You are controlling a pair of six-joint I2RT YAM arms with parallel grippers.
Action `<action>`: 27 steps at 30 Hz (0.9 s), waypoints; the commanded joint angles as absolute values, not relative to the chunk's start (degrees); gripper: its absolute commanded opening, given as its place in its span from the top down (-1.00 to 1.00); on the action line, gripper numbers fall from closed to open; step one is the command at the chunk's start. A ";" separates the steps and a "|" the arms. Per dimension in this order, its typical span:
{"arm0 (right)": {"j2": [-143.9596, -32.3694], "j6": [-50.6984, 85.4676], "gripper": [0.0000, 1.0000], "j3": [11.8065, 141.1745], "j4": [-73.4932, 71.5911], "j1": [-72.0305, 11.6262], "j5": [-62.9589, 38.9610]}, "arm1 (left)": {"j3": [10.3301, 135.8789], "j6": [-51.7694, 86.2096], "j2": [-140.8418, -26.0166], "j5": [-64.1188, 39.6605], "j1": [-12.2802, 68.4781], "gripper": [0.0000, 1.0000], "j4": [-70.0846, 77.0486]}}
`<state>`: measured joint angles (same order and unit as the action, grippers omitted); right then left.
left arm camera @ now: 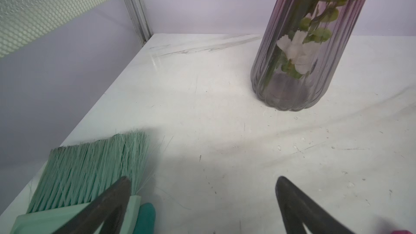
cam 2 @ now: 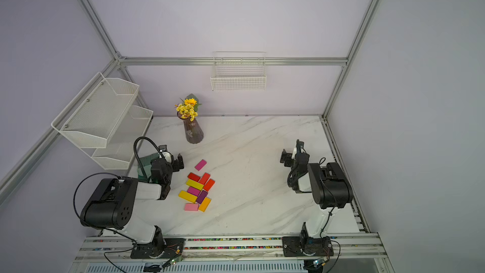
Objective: Assemble the letter c with building blocks
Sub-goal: Pick up the building block from the center of the board.
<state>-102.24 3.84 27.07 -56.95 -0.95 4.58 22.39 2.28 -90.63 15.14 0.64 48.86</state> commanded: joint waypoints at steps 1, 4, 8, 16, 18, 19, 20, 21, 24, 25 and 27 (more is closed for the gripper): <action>-102.11 2.90 -0.95 26.76 -58.37 -0.88 4.13 | 22.23 1.76 -89.43 14.77 0.44 -1.00 52.38; -102.13 2.88 -0.94 26.68 -58.28 -0.86 4.15 | 22.31 1.77 -89.46 14.77 0.44 -1.00 52.39; -102.13 2.90 -0.95 26.72 -58.35 -0.88 4.13 | 22.20 1.76 -89.40 14.77 0.46 -1.00 52.41; -102.13 2.98 -0.94 26.58 -58.34 -0.88 3.92 | 22.20 1.76 -89.40 14.76 0.44 -1.00 52.40; -102.22 3.60 -0.95 26.80 -58.12 -0.87 3.63 | 22.97 2.50 -88.62 13.34 -0.14 -1.00 49.55; -102.30 3.84 -0.95 26.89 -58.02 -0.88 3.61 | 23.67 2.91 -88.00 13.17 -0.26 -0.99 47.03; -102.37 3.87 -0.95 26.97 -58.04 -0.79 3.43 | 24.59 2.64 -87.68 13.20 -0.26 -1.00 44.76; -102.39 3.99 -0.95 27.07 -58.00 -0.79 3.42 | 24.58 2.64 -87.80 13.13 -0.27 -1.00 45.03; -102.37 4.09 -0.95 27.07 -57.89 -0.79 3.26 | 23.59 2.72 -88.14 13.22 -0.27 -1.00 47.62; -102.39 4.13 -0.95 27.07 -57.84 -0.71 3.04 | 23.33 2.72 -88.31 13.25 -0.27 -0.99 48.27; -101.95 4.13 -0.95 26.76 -57.98 -0.62 3.16 | 22.66 2.49 -88.50 13.14 -0.26 -1.00 50.13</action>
